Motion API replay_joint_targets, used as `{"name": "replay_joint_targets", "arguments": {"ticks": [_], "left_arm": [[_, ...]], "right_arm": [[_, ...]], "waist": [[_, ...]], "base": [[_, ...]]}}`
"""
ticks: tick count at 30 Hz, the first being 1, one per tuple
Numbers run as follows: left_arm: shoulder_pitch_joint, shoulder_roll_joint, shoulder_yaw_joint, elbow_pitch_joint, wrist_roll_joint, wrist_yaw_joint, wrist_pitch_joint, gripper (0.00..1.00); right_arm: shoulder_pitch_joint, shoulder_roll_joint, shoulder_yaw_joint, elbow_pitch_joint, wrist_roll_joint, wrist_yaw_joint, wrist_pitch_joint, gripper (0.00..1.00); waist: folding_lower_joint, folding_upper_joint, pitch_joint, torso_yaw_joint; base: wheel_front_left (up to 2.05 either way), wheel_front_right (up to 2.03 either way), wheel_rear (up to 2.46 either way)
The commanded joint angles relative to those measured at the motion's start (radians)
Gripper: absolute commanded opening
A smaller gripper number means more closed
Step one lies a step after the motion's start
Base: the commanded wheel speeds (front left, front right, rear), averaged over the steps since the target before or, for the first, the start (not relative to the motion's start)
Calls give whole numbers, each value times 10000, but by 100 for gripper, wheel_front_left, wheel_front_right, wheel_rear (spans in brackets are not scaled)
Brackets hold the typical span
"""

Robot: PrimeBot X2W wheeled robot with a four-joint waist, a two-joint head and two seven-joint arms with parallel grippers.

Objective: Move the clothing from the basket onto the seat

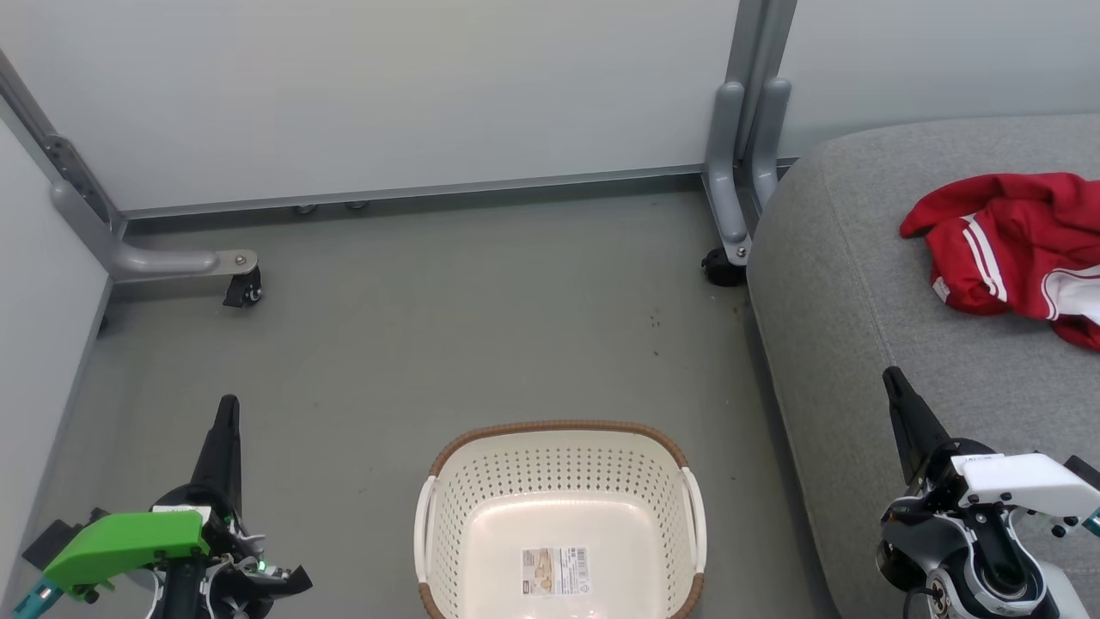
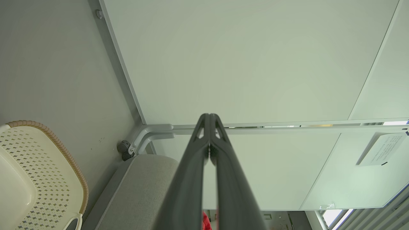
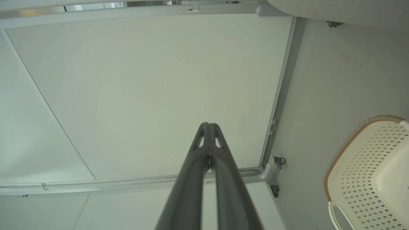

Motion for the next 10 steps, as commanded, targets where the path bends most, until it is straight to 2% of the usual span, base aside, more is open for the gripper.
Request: {"name": "replay_joint_targets", "arguments": {"ticks": [1,10], "left_arm": [[-106,13,49,15,19,-48,18,0],[-108,8,56,15,31,-48,18,0]], "right_arm": [[-67,24,-34,23,-27,4,29,0],[-70,45,-65,25,-62,4,47,0]], "waist": [[0,0,0,0],[0,0,0,0]], "base": [[0,0,0],[0,0,0]]}}
